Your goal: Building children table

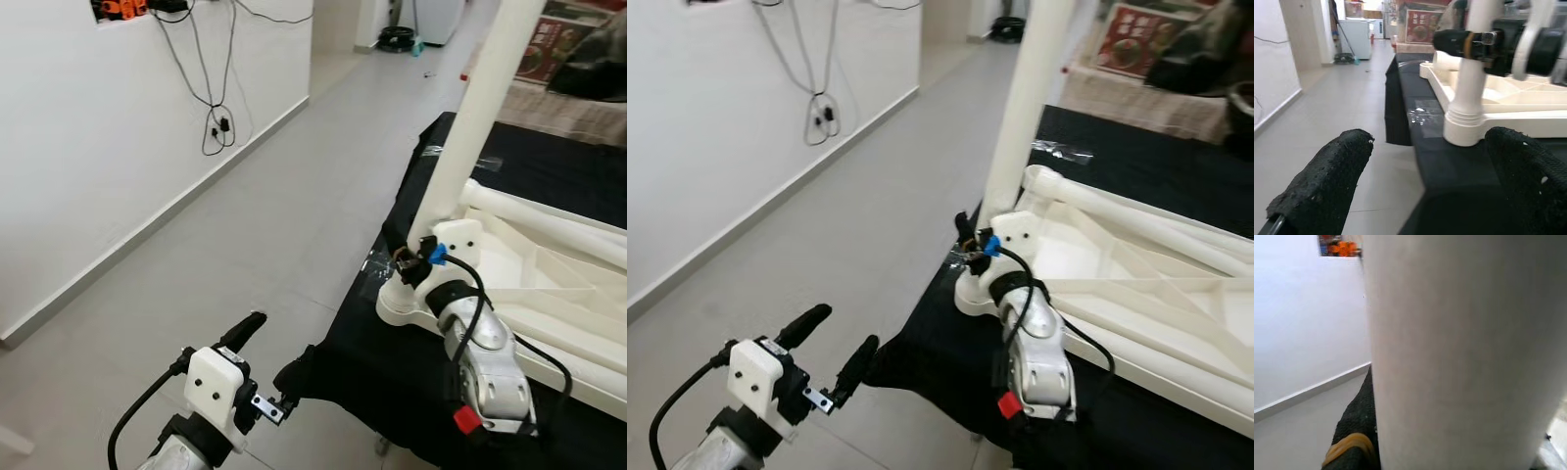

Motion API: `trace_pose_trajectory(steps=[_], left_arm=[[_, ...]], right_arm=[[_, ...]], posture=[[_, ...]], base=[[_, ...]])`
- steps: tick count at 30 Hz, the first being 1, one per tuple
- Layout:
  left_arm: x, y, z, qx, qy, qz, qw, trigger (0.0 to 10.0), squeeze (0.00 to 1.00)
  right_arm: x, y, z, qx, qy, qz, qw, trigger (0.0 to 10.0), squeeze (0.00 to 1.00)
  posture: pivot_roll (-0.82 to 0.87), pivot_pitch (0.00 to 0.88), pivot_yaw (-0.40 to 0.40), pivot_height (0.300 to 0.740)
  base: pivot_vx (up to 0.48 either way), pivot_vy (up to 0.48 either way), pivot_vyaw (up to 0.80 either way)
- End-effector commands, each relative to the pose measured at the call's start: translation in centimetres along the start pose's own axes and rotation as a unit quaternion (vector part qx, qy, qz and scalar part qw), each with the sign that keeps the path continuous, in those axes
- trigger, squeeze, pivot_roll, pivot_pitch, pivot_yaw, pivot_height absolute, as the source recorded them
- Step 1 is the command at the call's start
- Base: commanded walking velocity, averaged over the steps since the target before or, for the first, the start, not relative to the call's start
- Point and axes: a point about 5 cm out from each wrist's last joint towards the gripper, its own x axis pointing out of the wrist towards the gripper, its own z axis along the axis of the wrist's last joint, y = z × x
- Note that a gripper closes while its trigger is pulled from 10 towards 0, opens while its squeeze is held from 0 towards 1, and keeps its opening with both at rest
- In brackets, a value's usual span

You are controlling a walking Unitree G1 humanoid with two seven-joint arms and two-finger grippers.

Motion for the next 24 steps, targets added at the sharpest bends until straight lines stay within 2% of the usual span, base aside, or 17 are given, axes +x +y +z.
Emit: trace_pose_trajectory(steps=[1, 2, 3, 4, 5, 6, 7, 9, 11, 12, 13, 14, 16, 17, 19, 23, 24], left_arm=[[-0.1, -0.5, 0.0, 0.0, 0.001, -0.006, 1.0, 10.0, 0.0], [0.0, -0.5, 0.0, 0.0, 0.001, -0.008, 1.0, 10.0, 0.0], [0.0, -0.5, 0.0, 0.0, 0.001, -0.008, 1.0, 10.0, 0.0], [0.1, -0.6, 0.0, -0.004, 0.0, -0.012, 1.0, 10.0, 0.0], [0.1, -0.6, 0.0, -0.004, 0.0, -0.012, 1.0, 10.0, 0.0], [0.1, -0.6, -0.1, -0.009, 0.001, -0.016, 1.0, 10.0, 0.0], [0.1, -0.6, -0.1, -0.009, 0.001, -0.016, 1.0, 10.0, 0.0], [0.3, -0.8, -0.3, -0.02, 0.004, -0.029, 0.999, 10.0, 0.0], [0.3, -0.8, -0.3, -0.02, 0.004, -0.029, 0.999, 10.0, 0.0], [0.3, -0.9, -0.3, -0.021, 0.005, -0.032, 0.999, 10.0, 0.0], [0.3, -1.0, -0.3, -0.021, 0.005, -0.035, 0.999, 10.0, 0.0], [0.3, -1.0, -0.3, -0.021, 0.005, -0.035, 0.999, 10.0, 0.0], [0.2, -1.1, -0.2, -0.018, 0.006, -0.033, 0.999, 10.0, 0.0], [0.2, -1.1, -0.2, -0.018, 0.006, -0.033, 0.999, 10.0, 0.0], [0.1, -1.2, -0.2, -0.017, 0.006, -0.032, 0.999, 10.0, 0.0], [0.1, -1.3, -0.2, -0.017, 0.006, -0.031, 0.999, 10.0, 0.0], [0.1, -1.4, -0.2, -0.018, 0.006, -0.032, 0.999, 10.0, 0.0]], right_arm=[[0.6, 0.1, -2.0, 0.018, 0.041, 0.068, 0.997, 10.0, 0.0], [1.0, 0.6, -1.3, 0.02, 0.026, 0.108, 0.994, 10.0, 0.0], [1.0, 0.6, -1.3, 0.02, 0.026, 0.108, 0.994, 10.0, 0.0], [1.3, 1.1, -0.5, 0.02, 0.013, 0.175, 0.984, 10.0, 0.85], [1.3, 1.1, -0.5, 0.02, 0.013, 0.175, 0.984, 10.0, 0.85], [1.5, 1.4, 0.3, 0.013, 0.003, 0.233, 0.972, 10.0, 1.0], [1.5, 1.4, 0.3, 0.013, 0.003, 0.233, 0.972, 10.0, 1.0], [1.5, 1.4, 1.8, -0.023, 0.004, 0.344, 0.939, 10.0, 1.0], [1.5, 1.4, 1.8, -0.023, 0.004, 0.344, 0.939, 10.0, 1.0], [1.6, 1.2, 2.1, -0.04, 0.015, 0.385, 0.922, 10.0, 0.9], [1.6, 0.9, 2.3, -0.045, 0.032, 0.422, 0.905, 10.0, 0.0], [1.6, 0.9, 2.3, -0.045, 0.032, 0.422, 0.905, 10.0, 0.0], [1.7, 0.1, 2.9, -0.019, 0.049, 0.47, 0.881, 10.0, 0.0], [1.7, 0.1, 2.9, -0.019, 0.049, 0.47, 0.881, 10.0, 0.0], [1.7, -0.4, 3.0, -0.005, 0.054, 0.49, 0.87, 10.0, 0.0], [2.4, -0.9, 2.7, -0.001, 0.064, 0.494, 0.867, 10.0, 0.0], [2.6, -1.1, 2.6, 0.002, 0.068, 0.5, 0.863, 8.3, 0.0]], posture=[[0.08, 0.165, -0.023, 0.74], [0.08, 0.165, -0.023, 0.74], [0.08, 0.165, -0.023, 0.74], [0.08, 0.159, -0.02, 0.74], [0.08, 0.159, -0.02, 0.74], [0.08, 0.159, -0.019, 0.74], [0.08, 0.159, -0.019, 0.74], [0.08, 0.155, -0.021, 0.74], [0.08, 0.155, -0.021, 0.74], [0.08, 0.154, -0.02, 0.74], [0.09, 0.154, -0.022, 0.74], [0.09, 0.154, -0.022, 0.74], [0.09, 0.157, -0.023, 0.74], [0.09, 0.157, -0.023, 0.74], [0.1, 0.158, -0.023, 0.74], [0.1, 0.161, -0.022, 0.74], [0.1, 0.163, -0.022, 0.74]], base=[[0.0, 0.0, 0.0], [0.0, 0.0, 0.0], [0.0, 0.0, 0.0], [0.0, 0.0, 0.0], [0.0, 0.0, 0.0], [0.0, 0.0, 0.0], [0.0, 0.0, 0.0], [0.0, 0.0, 0.0], [0.0, 0.0, 0.0], [0.0, 0.0, 0.0], [0.0, 0.0, 0.0], [0.0, 0.0, 0.0], [0.0, 0.0, 0.0], [0.0, 0.0, 0.0], [0.0, 0.0, 0.0], [0.0, 0.0, 0.0], [0.0, 0.0, 0.0]])
